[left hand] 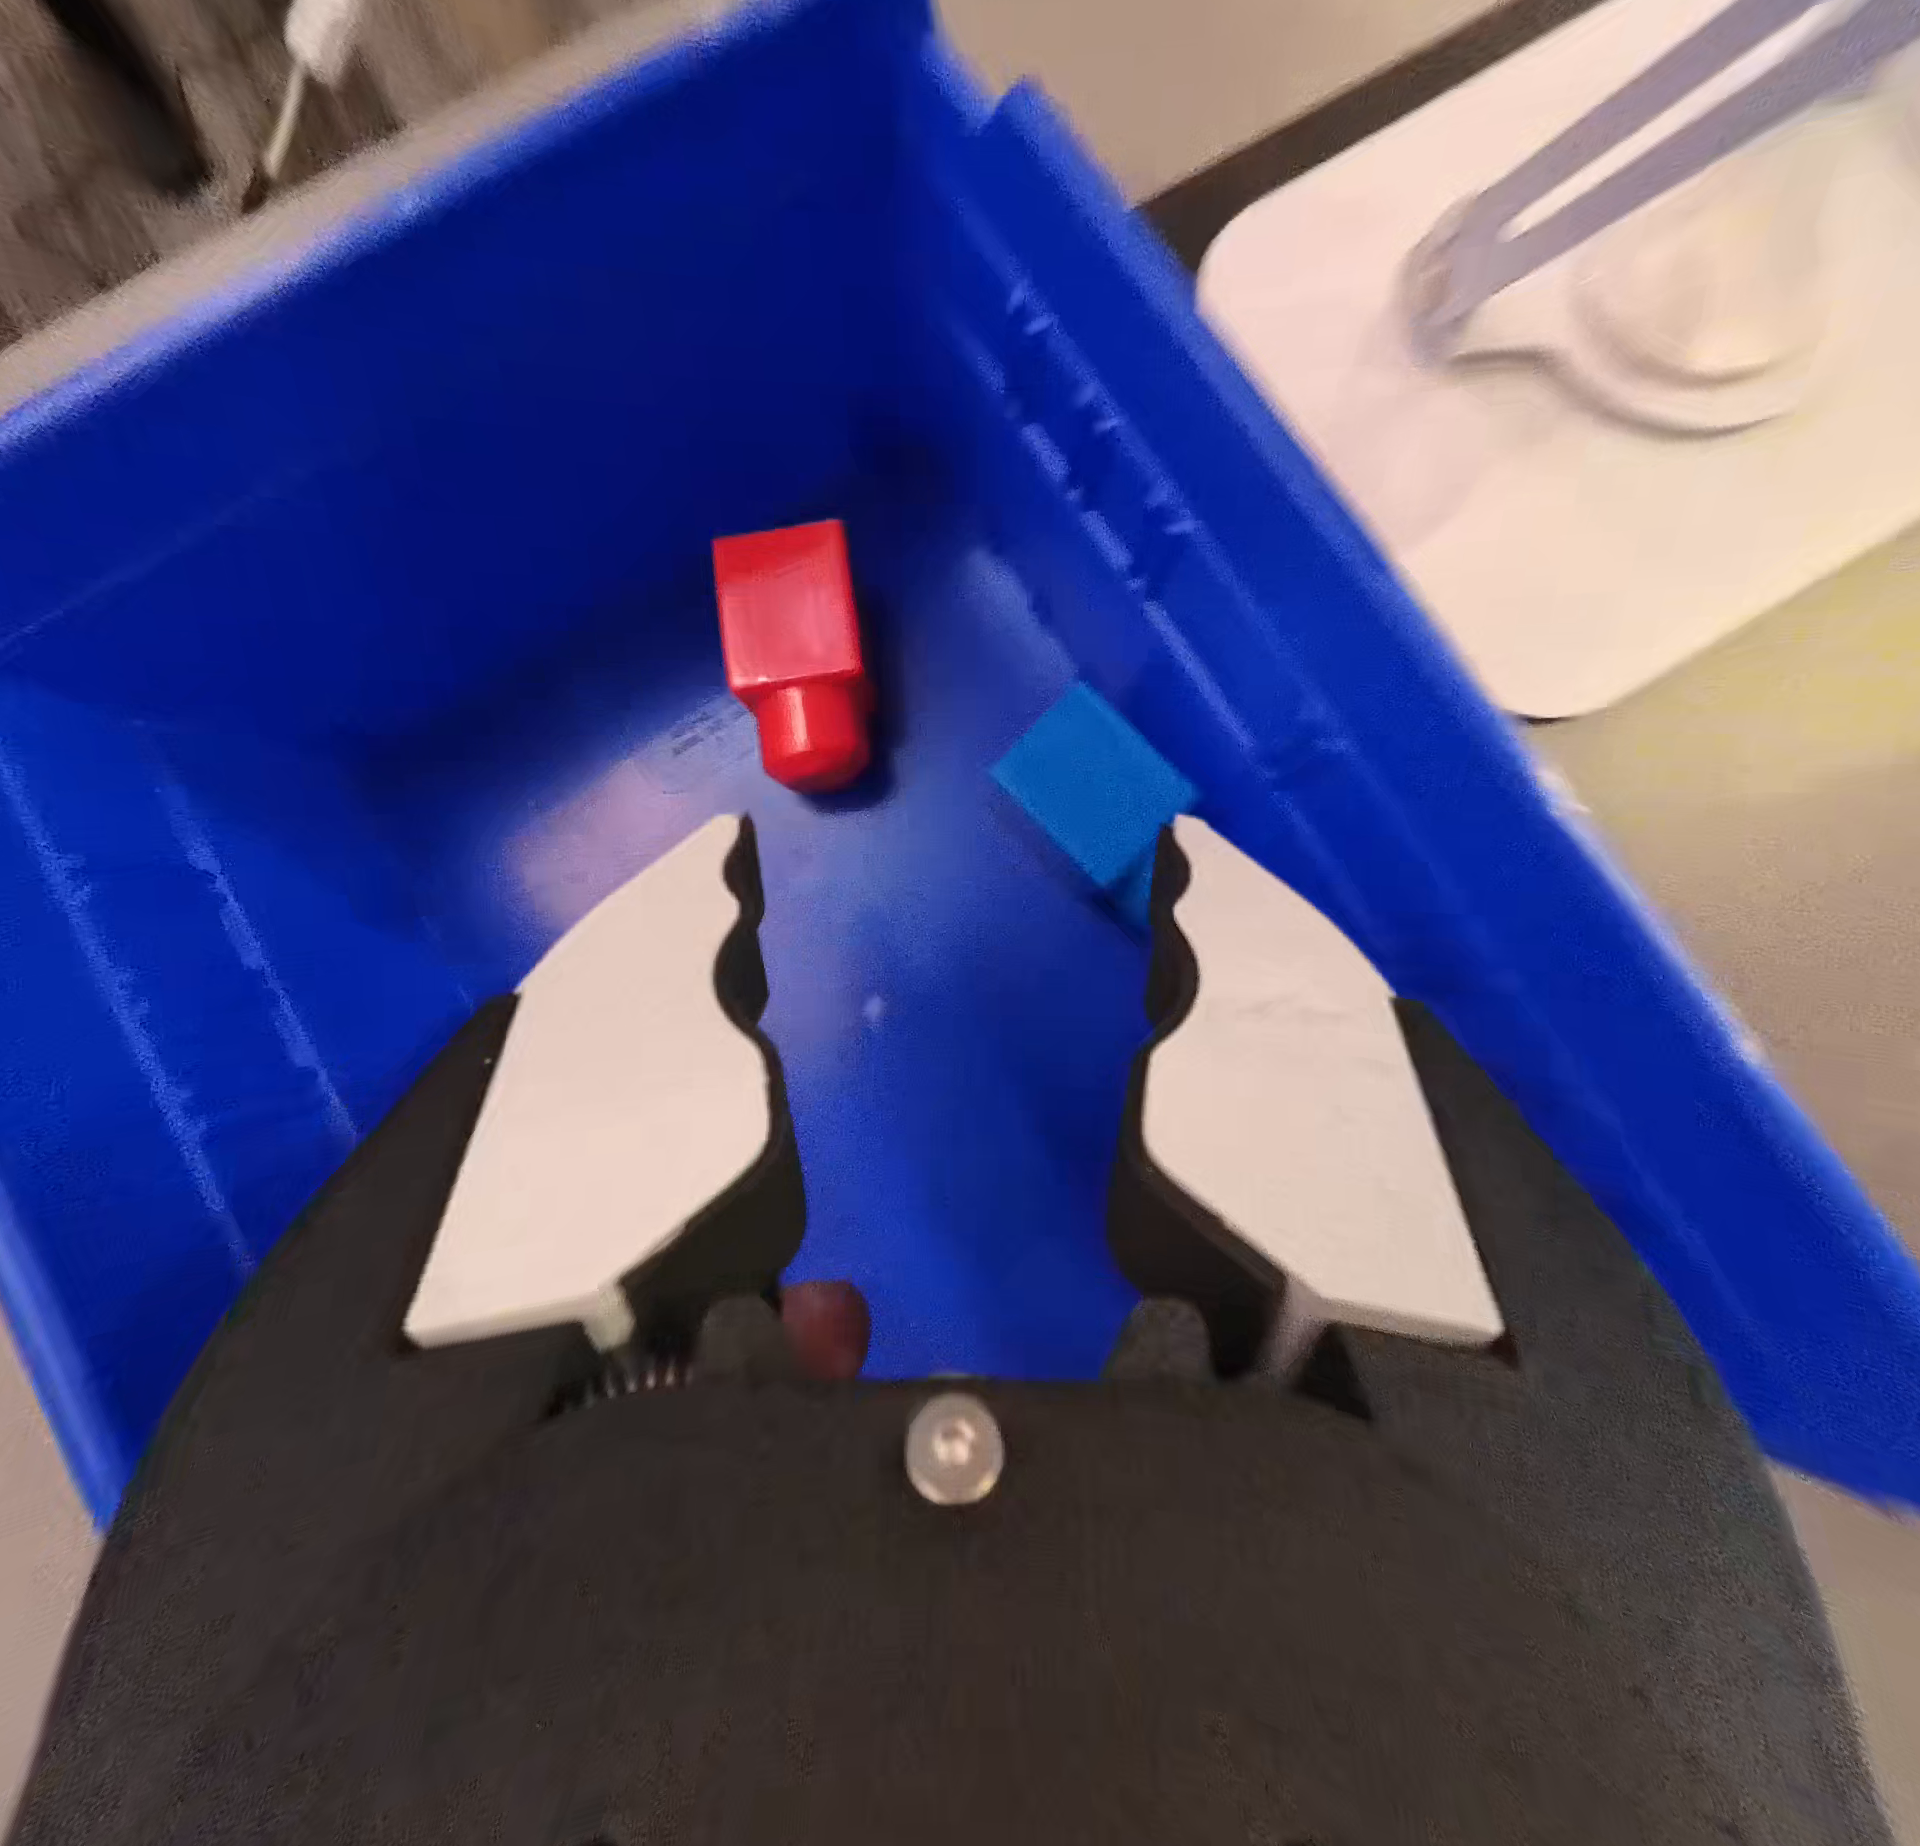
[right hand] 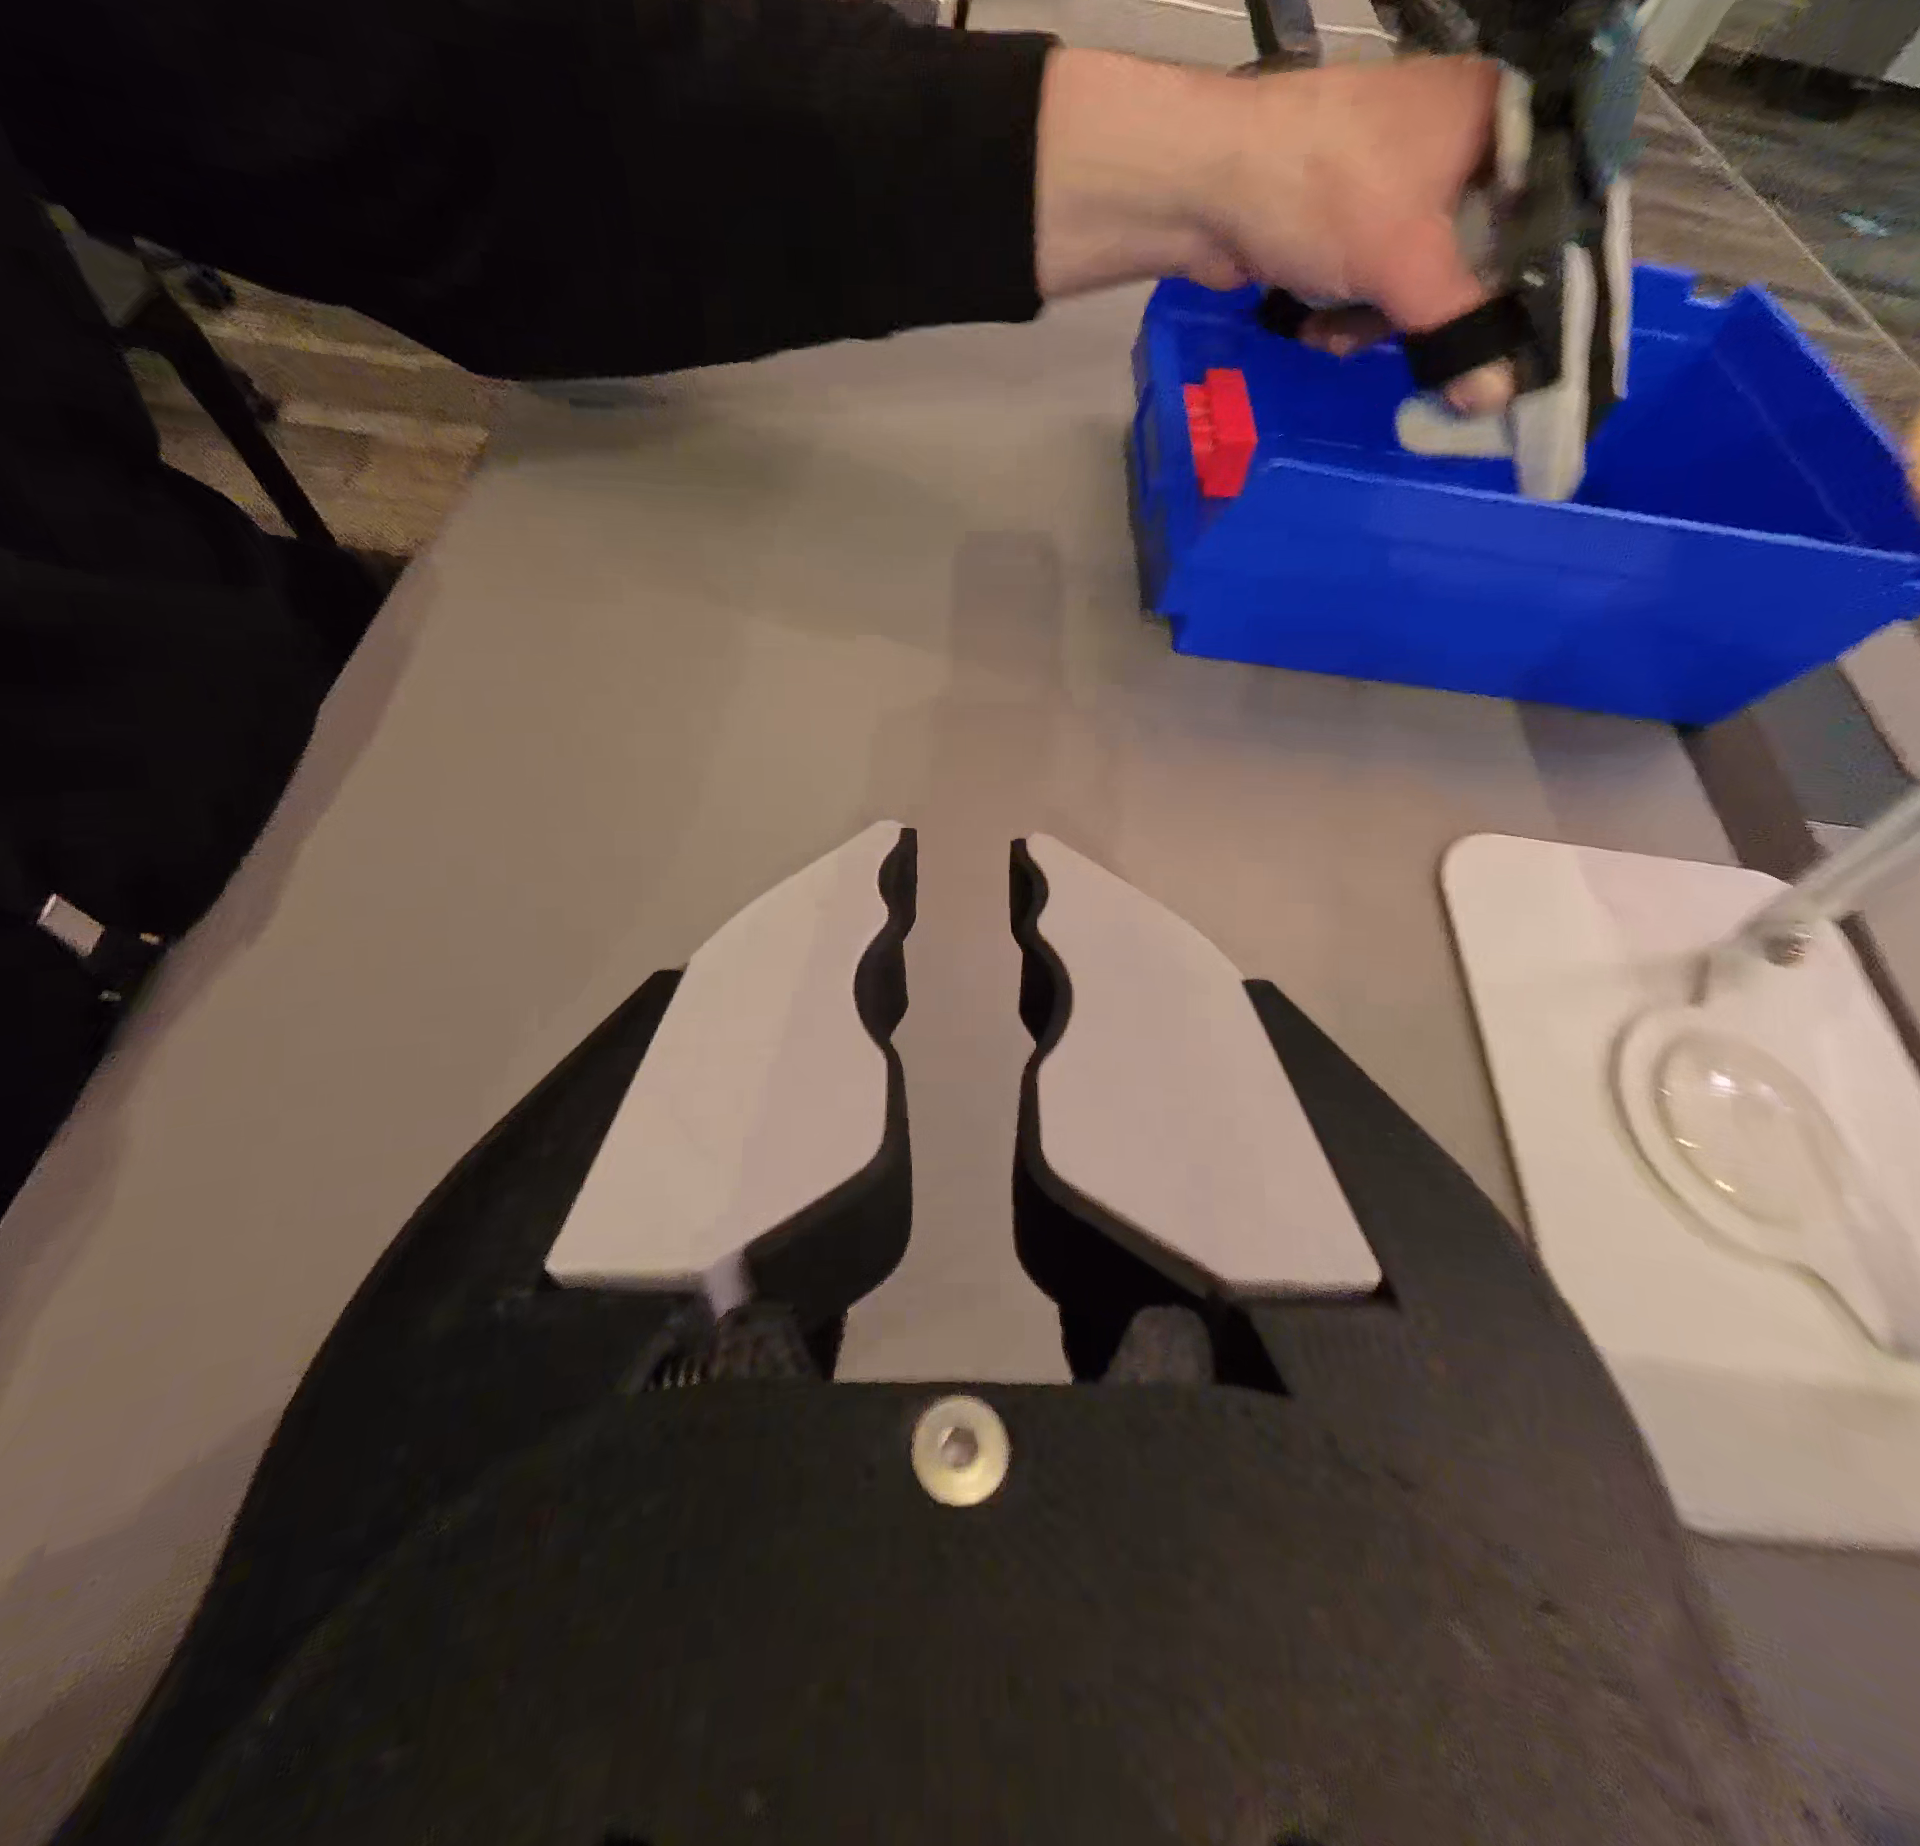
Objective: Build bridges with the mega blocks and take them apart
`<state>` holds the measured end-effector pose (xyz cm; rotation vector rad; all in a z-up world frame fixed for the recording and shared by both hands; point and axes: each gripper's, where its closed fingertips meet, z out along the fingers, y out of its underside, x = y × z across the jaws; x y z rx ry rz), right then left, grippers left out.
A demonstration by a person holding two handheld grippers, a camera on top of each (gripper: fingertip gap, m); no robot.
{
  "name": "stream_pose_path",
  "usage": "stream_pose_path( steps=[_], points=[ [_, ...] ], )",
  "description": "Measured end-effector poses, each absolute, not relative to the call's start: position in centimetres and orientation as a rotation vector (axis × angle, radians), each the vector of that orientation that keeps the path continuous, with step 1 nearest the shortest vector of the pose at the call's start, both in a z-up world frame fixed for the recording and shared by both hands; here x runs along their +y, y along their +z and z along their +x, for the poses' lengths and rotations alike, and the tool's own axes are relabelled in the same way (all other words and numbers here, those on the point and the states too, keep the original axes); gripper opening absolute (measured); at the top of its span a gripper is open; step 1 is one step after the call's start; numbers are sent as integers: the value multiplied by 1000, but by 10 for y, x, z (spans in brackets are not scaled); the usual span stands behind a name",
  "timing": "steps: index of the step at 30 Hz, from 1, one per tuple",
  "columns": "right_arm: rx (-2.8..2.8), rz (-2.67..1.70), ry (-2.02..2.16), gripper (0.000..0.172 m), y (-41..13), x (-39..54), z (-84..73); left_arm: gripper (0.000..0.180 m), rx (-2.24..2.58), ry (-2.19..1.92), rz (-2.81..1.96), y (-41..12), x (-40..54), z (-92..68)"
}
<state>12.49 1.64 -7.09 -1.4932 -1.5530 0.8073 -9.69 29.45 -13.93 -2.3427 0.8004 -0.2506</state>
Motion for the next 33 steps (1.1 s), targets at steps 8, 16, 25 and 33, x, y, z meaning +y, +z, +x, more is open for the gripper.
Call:
stream_pose_path(
  steps=[8, 16, 25, 33],
  points=[
    [-1603, -1516, 940, 10, -125, 3, 102, 62, 724, -202, -2488, -180, 352, -87],
    [-1590, -1518, 952, 8, -136, 2, 108, 36, 734, -267, -2521, -181, 352, -85],
    [-1631, -1528, 924, 7, -157, -2, 104, 36, 824, -463, -2213, -66, 229, -87],
    [-1620, -1552, 898, 6, -164, 6, 109, 35, 1161, -629, -2097, -83, 69, 2]
  ],
)
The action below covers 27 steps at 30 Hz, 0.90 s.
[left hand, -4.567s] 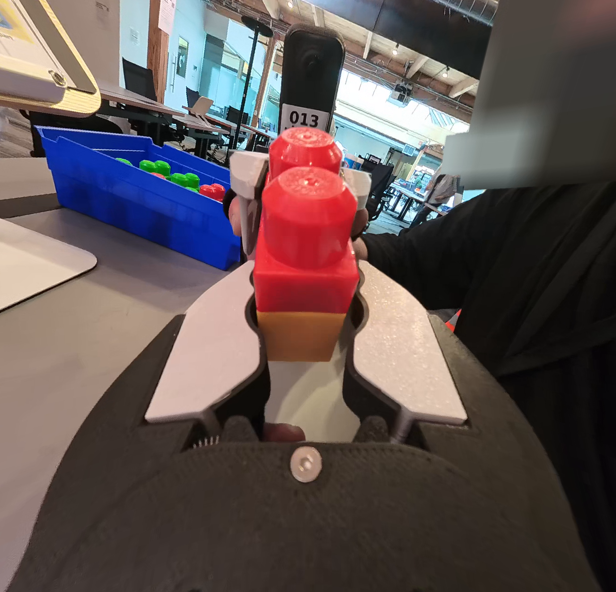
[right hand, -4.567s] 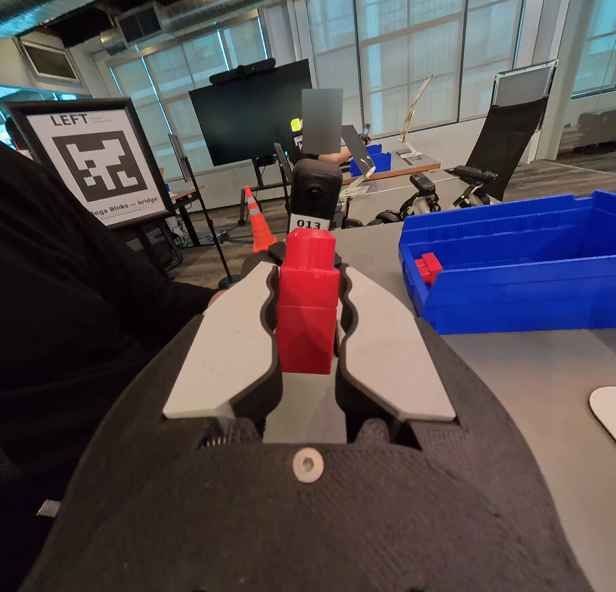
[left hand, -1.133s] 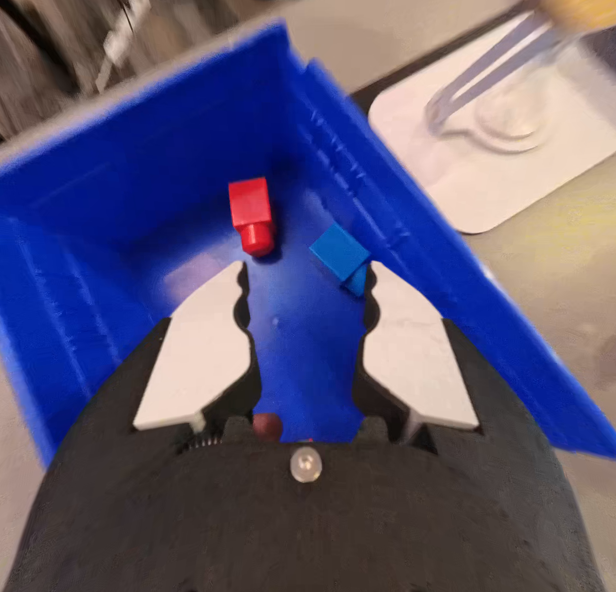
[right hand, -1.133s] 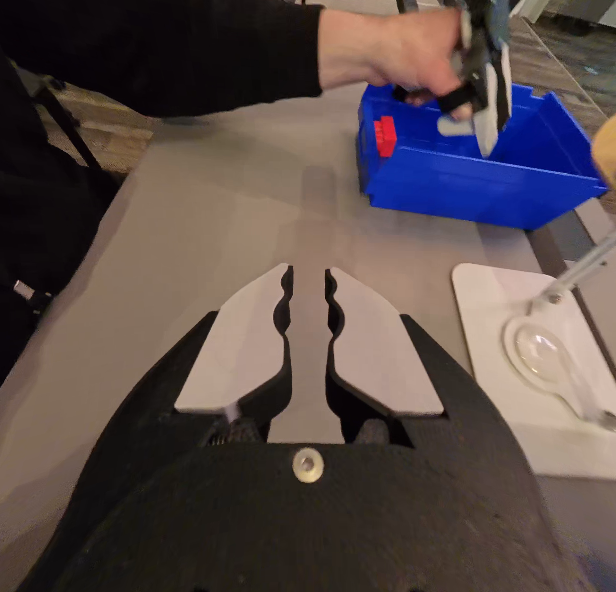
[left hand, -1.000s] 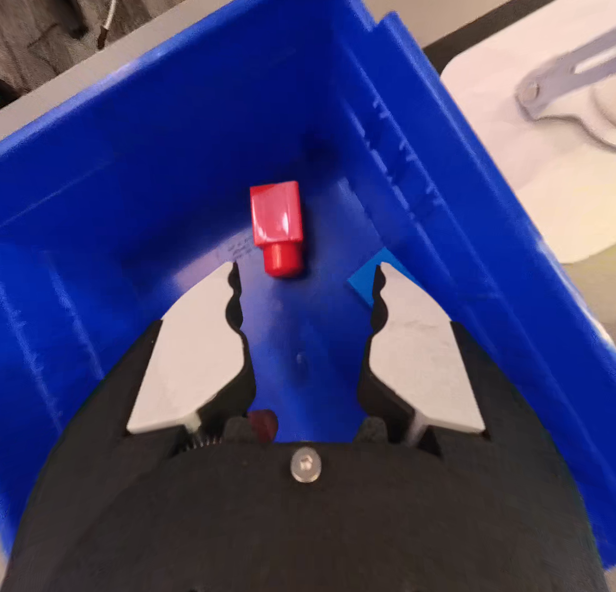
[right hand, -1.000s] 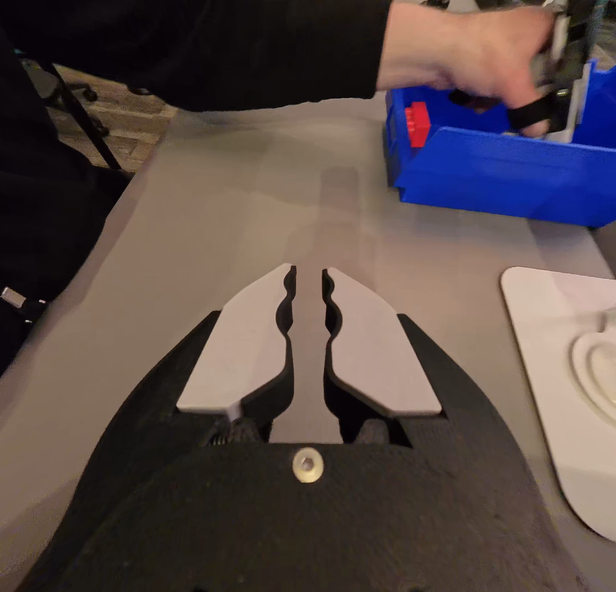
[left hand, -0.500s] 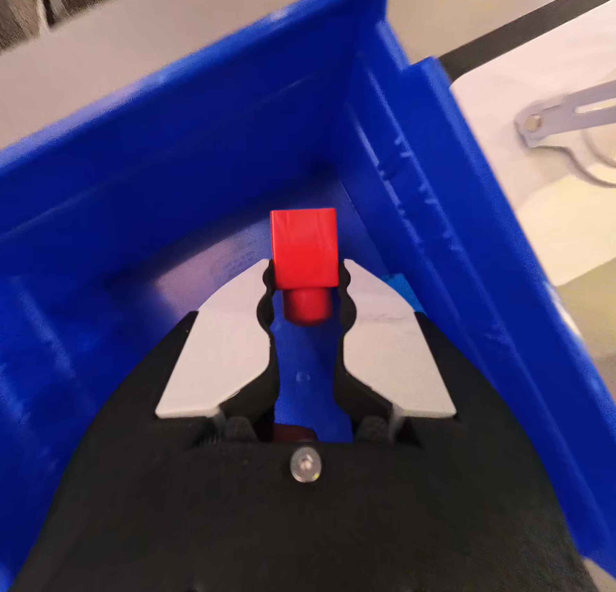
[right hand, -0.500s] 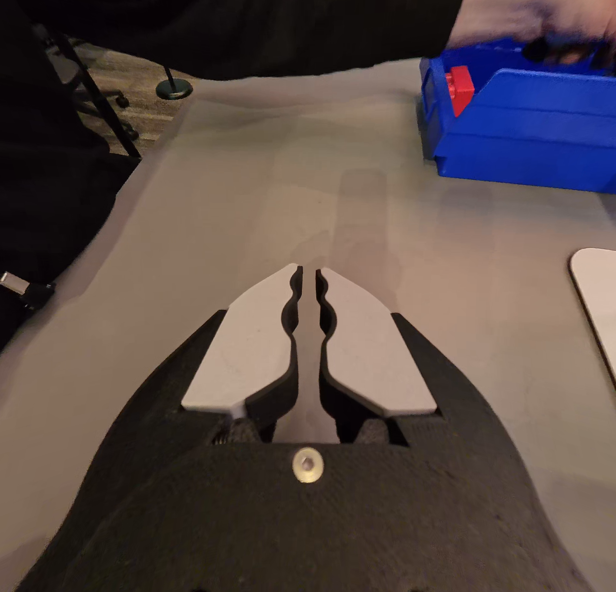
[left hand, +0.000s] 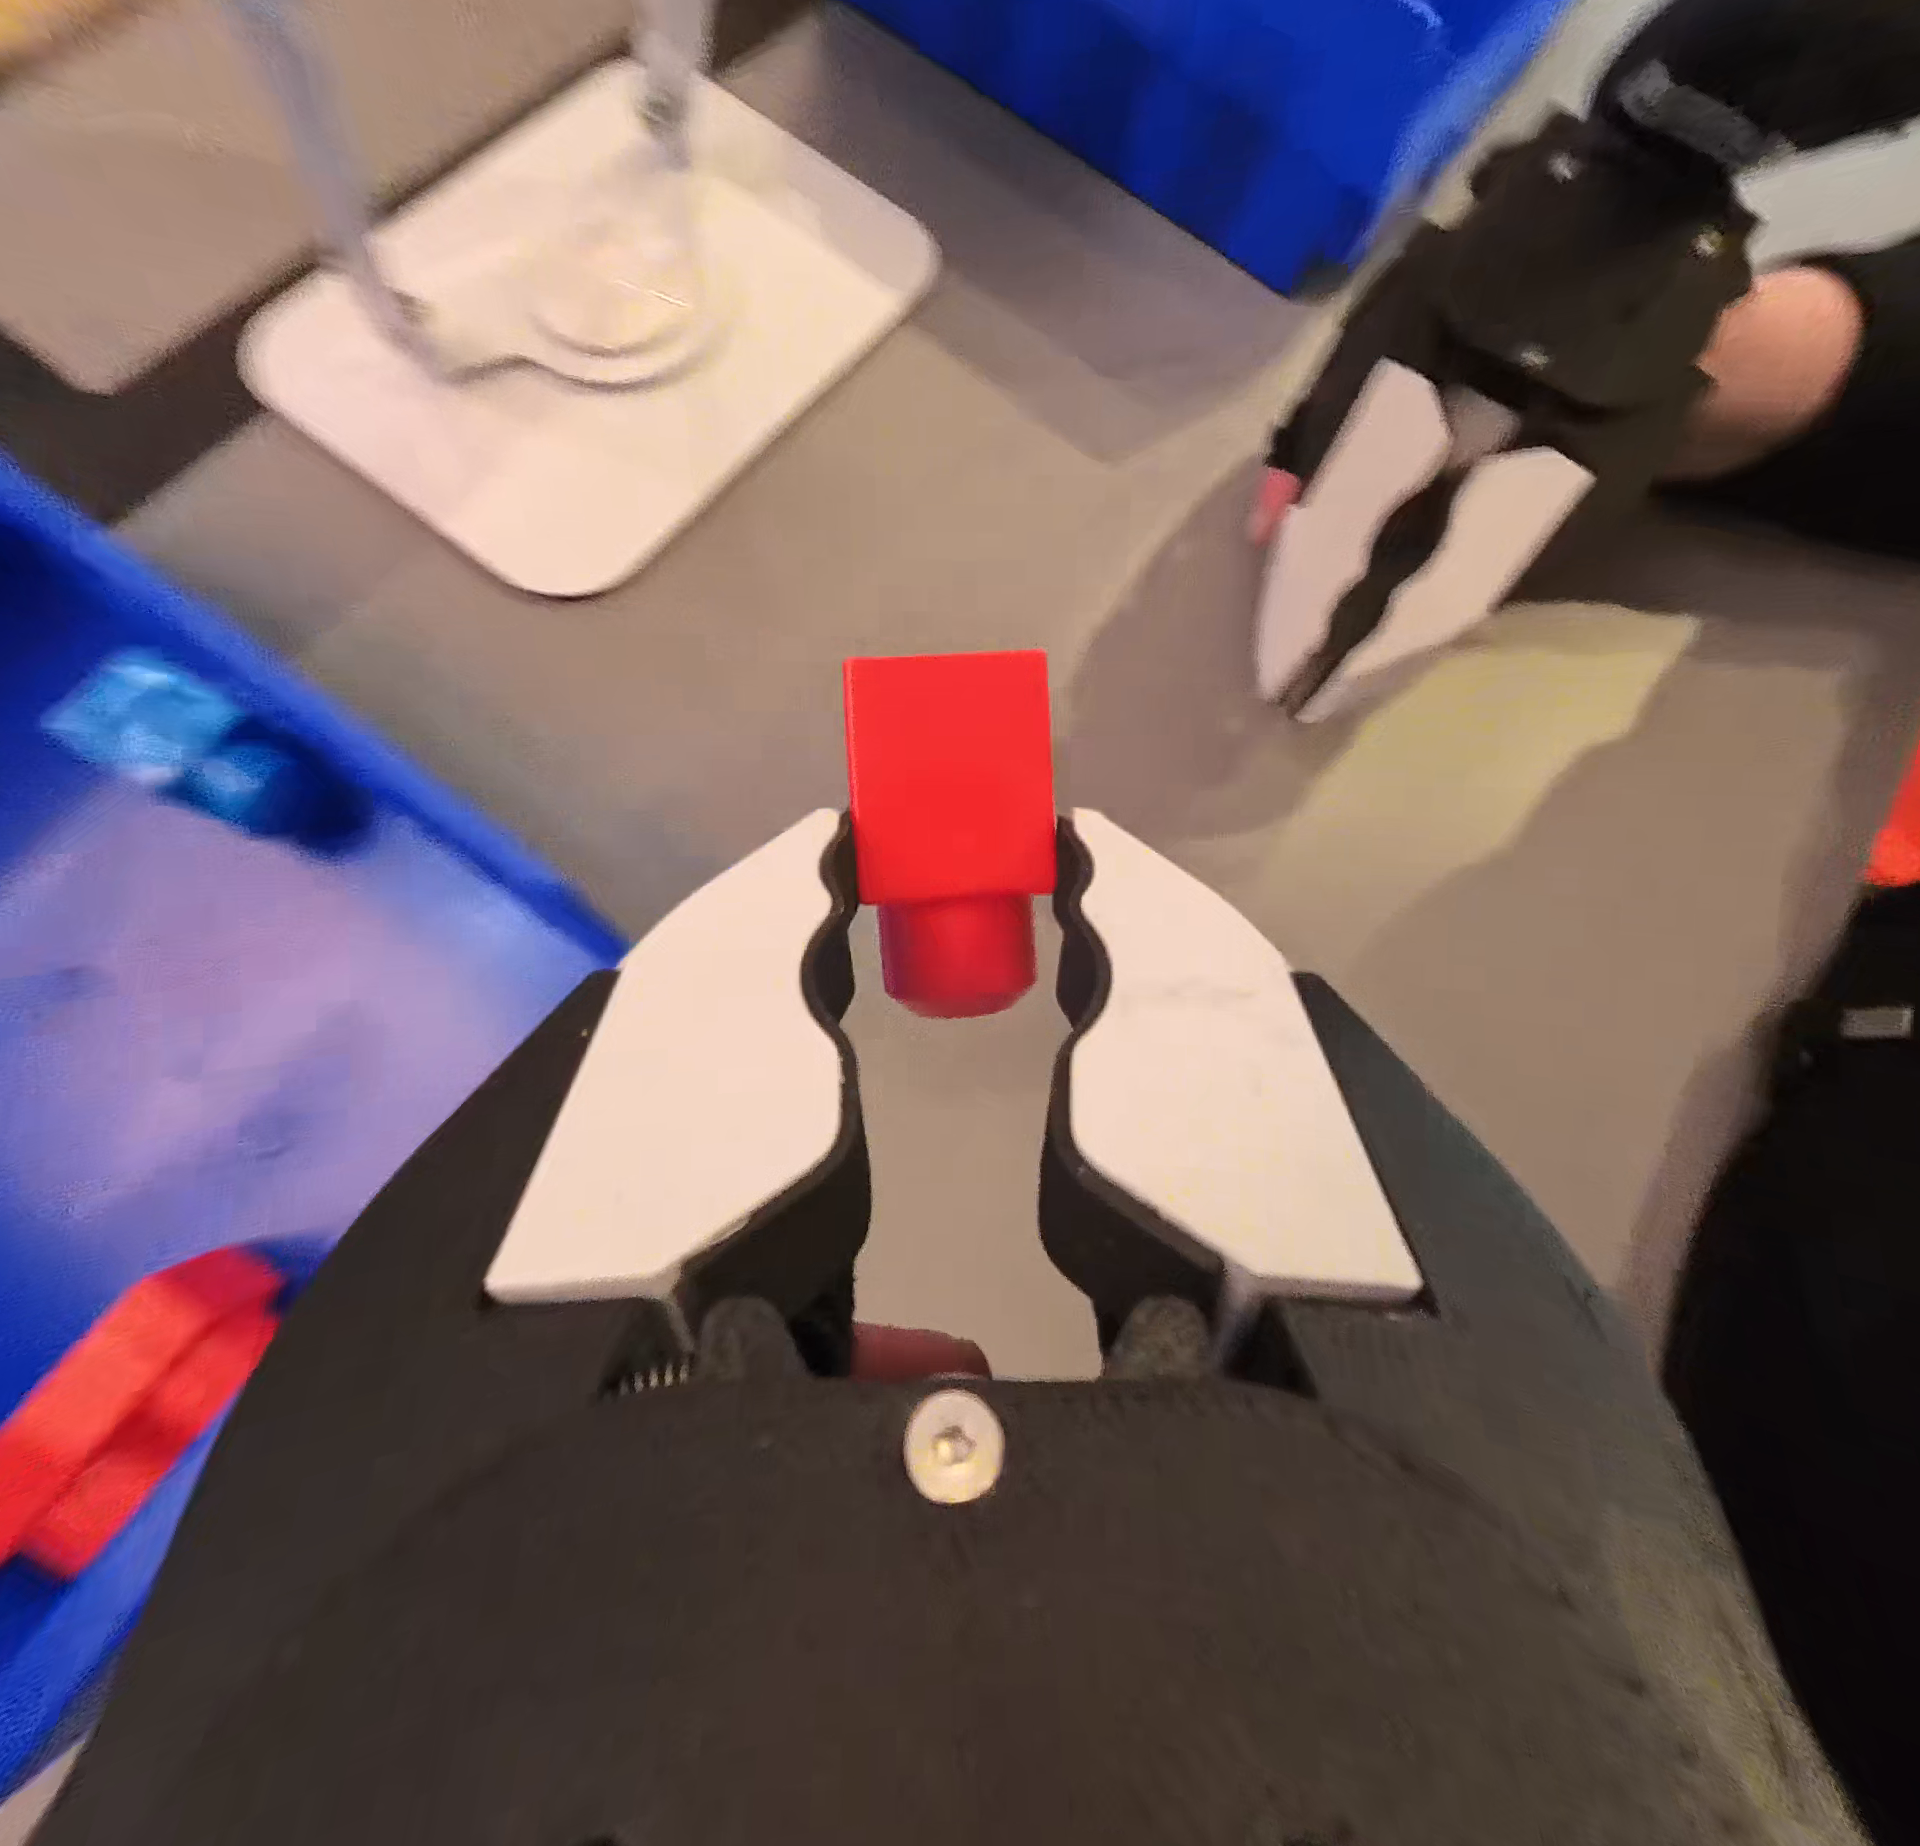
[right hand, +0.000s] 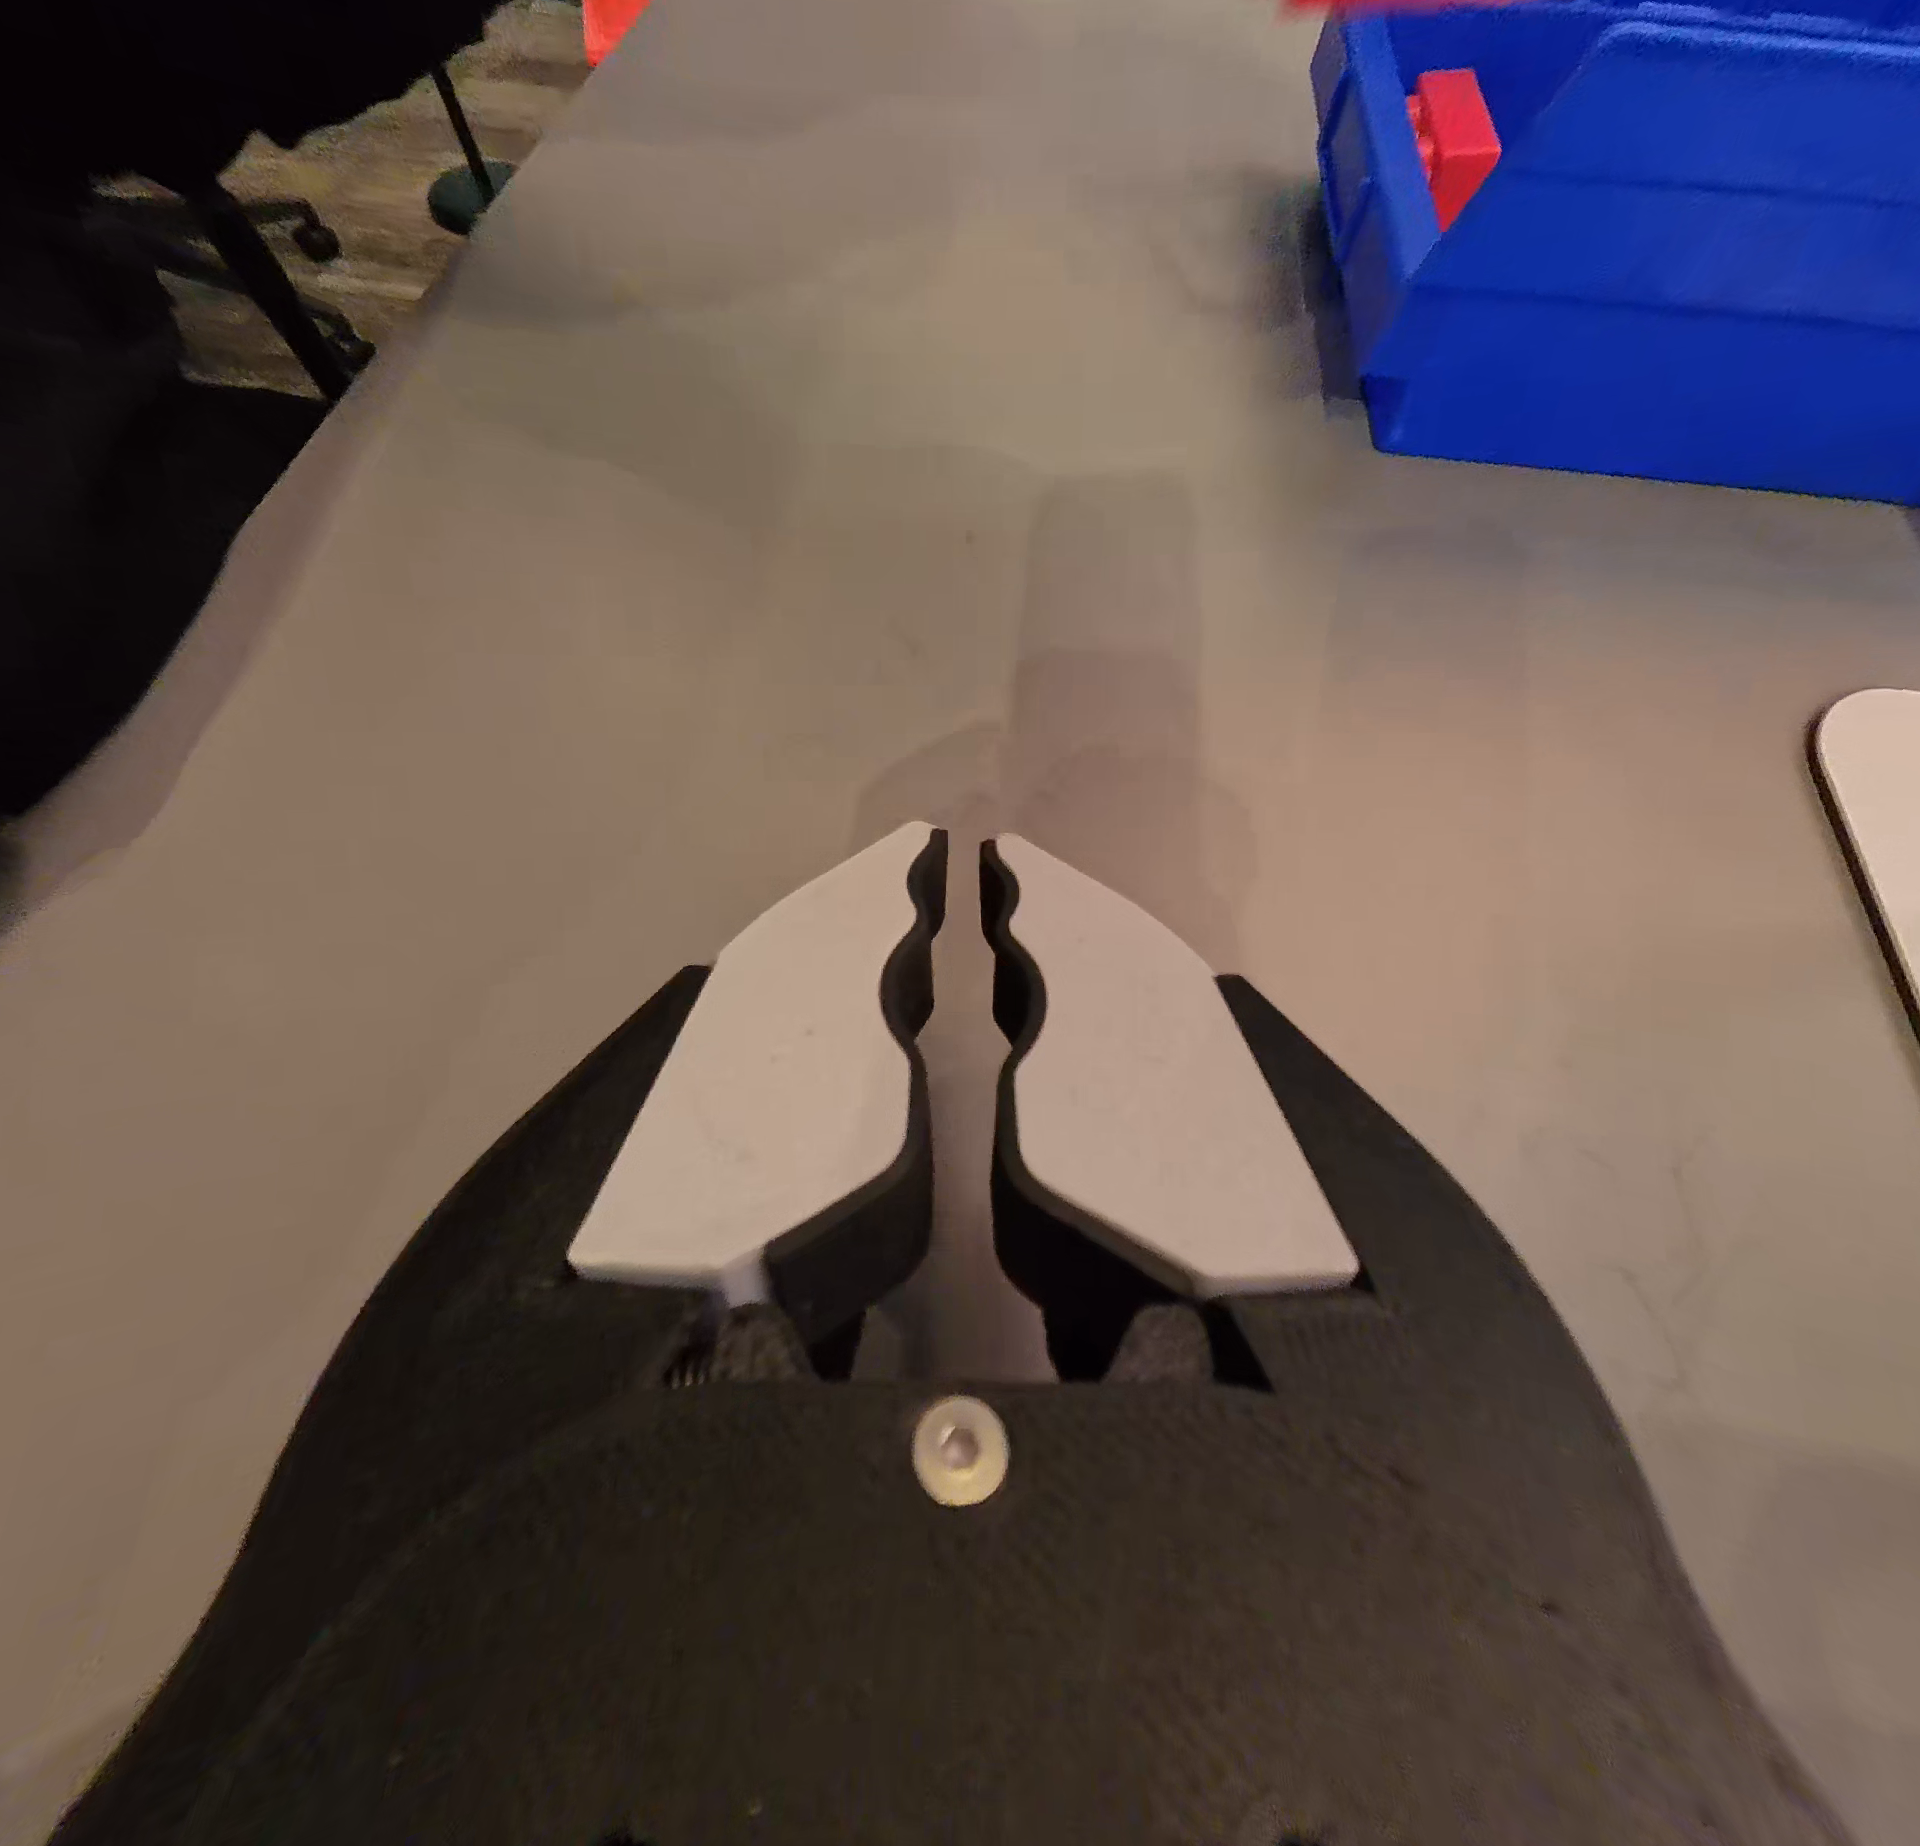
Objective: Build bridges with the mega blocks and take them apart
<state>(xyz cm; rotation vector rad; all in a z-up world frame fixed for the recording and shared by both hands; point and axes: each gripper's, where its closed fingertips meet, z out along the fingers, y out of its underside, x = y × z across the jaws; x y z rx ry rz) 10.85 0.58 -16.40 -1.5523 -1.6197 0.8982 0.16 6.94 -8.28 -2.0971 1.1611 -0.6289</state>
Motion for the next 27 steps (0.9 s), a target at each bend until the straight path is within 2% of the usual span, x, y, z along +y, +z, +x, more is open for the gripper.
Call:
stream_pose_path(
  steps=[7, 12, 13, 14, 15, 18, 20, 23, 27],
  points=[
    [-1604, -1570, 901, 6, -165, 11, 114, 35, 1392, -622, -2247, -163, 41, 47],
    [-1613, -1569, 895, 6, -166, 10, 115, 35, 1441, -669, -2319, -189, 40, 54],
    [-1617, -1570, 893, 6, -167, 10, 115, 39, 1436, -687, -2317, -190, 40, 56],
    [-1622, -1569, 891, 6, -167, 10, 115, 54, 1417, -694, -2315, -191, 42, 57],
    [-1624, -1566, 889, 6, -167, 9, 115, 61, 1409, -691, -2319, -192, 42, 57],
    [-1627, -1566, 893, 6, -167, 9, 116, 64, 1377, -738, -2289, -177, 38, 49],
    [-1619, -1567, 902, 6, -166, 9, 116, 55, 1292, -721, -2223, -147, 49, 32],
    [-1611, -1569, 916, 6, -165, 9, 116, 45, 1094, -569, -2170, -101, 94, -16],
    [-1614, -1576, 917, 6, -166, 9, 116, 48, 865, -437, -2150, -69, 165, -66]
  ],
)
